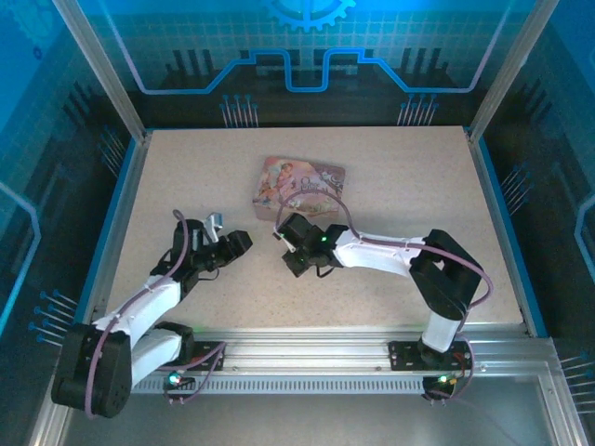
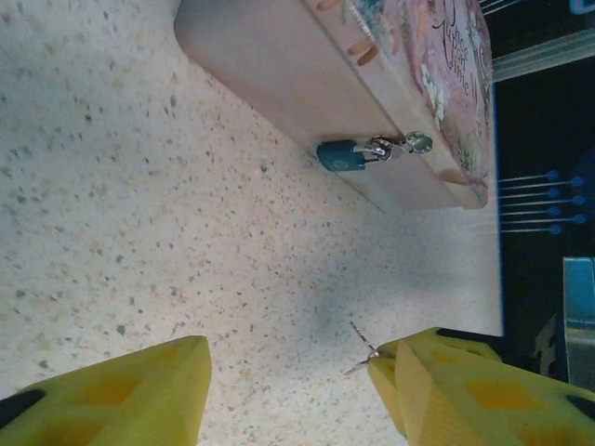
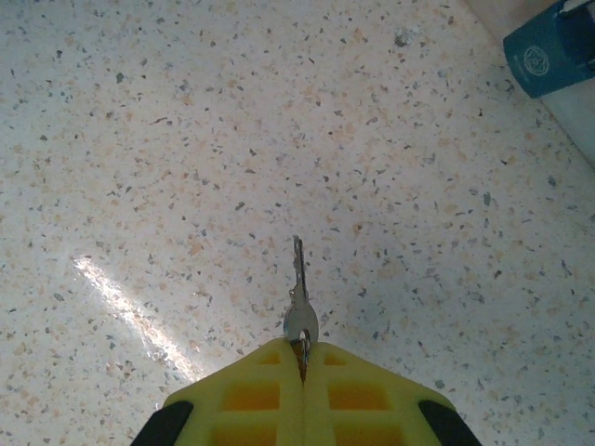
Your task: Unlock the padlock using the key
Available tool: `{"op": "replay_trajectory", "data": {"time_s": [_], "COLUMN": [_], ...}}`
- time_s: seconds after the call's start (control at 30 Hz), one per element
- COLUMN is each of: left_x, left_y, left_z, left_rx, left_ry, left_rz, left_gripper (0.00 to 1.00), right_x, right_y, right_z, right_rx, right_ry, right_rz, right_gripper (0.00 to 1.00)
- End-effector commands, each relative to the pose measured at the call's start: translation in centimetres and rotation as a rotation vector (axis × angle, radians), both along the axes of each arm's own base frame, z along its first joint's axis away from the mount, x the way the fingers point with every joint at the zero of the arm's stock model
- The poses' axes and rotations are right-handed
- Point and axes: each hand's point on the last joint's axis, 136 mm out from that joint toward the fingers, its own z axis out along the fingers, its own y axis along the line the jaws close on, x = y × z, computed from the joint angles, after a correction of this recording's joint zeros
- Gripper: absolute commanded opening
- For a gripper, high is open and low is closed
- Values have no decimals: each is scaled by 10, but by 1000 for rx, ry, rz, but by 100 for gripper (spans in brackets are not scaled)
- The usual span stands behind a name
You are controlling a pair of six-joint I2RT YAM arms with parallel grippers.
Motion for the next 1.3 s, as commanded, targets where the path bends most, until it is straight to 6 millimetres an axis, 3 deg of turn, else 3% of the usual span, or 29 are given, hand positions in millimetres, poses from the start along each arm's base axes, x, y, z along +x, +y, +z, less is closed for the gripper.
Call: {"op": "replay_trajectory", "data": {"time_s": [0.0,0.47,0.83,1.27], "left_x": [7,17,17,14], "left_y": [-13,-71,-76,-90], "left_z": [17,36,56,56], "left_rx": [-125,-236,-258,-288], "left_ry": [-52,-73,-138,-106], "left_rz": [-8,-158,-157,-191], "left_gripper": [51,29,32,33], "right_x": [2,-2,-4,-5], "right_y": [10,18,12,12], "right_z": [20,84,82,84], "right_rx": [108,340,334,348], "right_ry": [-31,-149,-151,-165], "right_rz": [7,20,15,21], "right_gripper": [0,0,0,0]}}
